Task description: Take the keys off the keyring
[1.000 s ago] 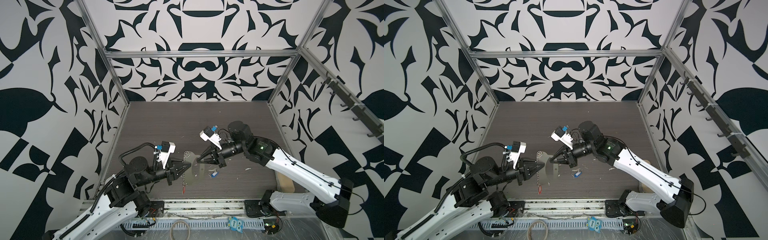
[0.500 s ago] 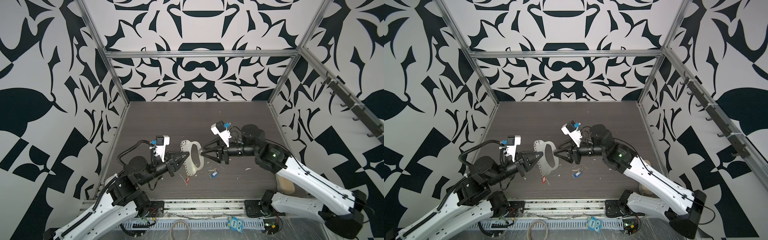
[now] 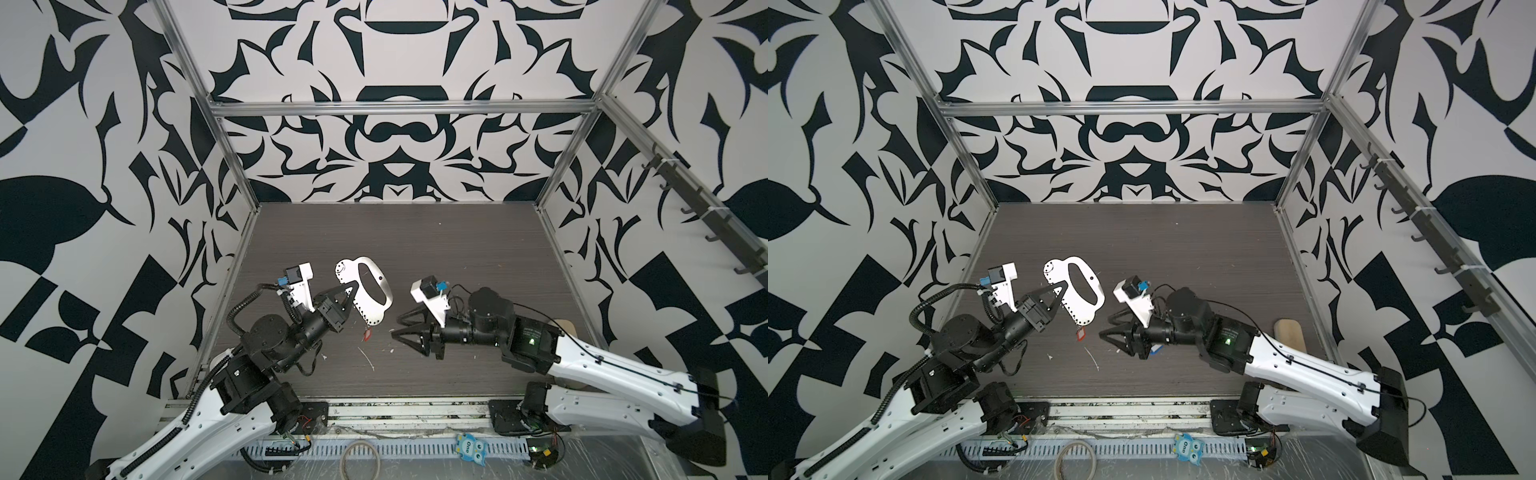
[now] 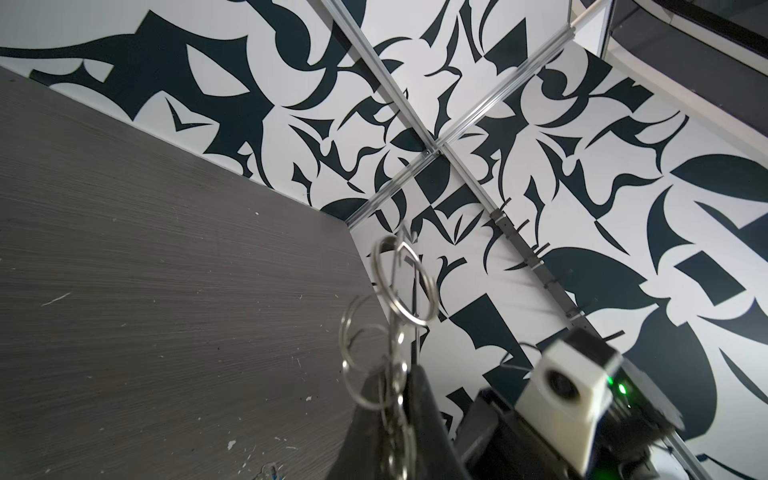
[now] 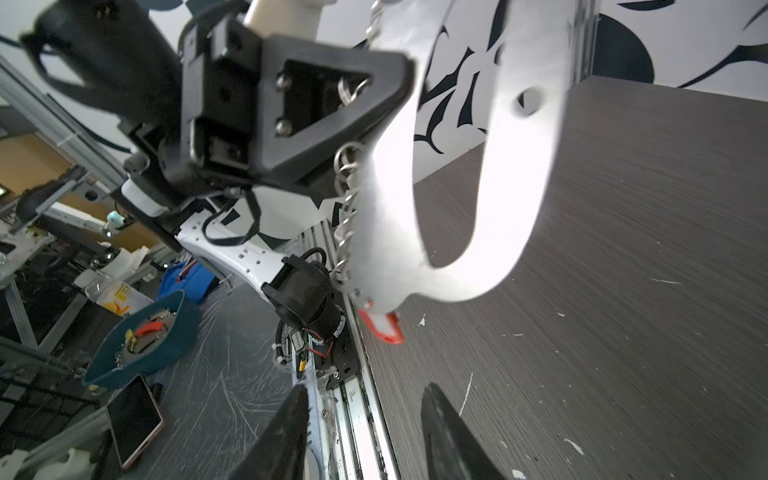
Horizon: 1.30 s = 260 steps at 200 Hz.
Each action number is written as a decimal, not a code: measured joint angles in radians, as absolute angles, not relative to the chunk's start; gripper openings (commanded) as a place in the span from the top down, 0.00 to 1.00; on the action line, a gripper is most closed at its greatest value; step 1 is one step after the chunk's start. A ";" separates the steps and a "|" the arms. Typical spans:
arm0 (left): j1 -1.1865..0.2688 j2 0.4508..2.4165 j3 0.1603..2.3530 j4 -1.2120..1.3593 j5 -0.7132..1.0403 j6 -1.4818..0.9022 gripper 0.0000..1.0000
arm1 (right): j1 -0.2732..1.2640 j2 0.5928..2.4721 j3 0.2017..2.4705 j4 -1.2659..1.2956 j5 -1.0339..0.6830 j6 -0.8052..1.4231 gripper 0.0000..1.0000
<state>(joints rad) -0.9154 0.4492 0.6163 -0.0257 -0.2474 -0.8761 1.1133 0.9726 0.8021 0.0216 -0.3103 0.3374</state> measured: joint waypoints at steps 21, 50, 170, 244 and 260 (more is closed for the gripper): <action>-0.915 0.441 0.616 -0.027 -0.266 -0.898 1.00 | 1.174 0.980 0.768 0.101 -0.244 0.314 0.57; -0.915 0.429 0.613 -0.030 -0.300 -0.936 1.00 | 1.214 1.015 0.730 0.207 -0.142 0.290 0.64; -0.915 0.421 0.560 0.027 -0.336 -0.978 1.00 | 1.184 1.090 0.594 0.620 0.044 0.563 0.46; -0.915 0.425 0.559 0.047 -0.336 -0.978 1.00 | 1.087 1.229 0.596 0.859 -0.079 0.759 0.58; -0.914 0.432 0.559 0.045 -0.337 -0.978 1.00 | 1.076 1.254 0.602 0.900 -0.113 0.804 0.68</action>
<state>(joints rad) -0.9142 0.4324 0.5594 0.0448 -0.3370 -0.9783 1.0756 1.2545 0.6018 0.9001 -0.1135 0.8043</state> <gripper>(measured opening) 0.114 0.379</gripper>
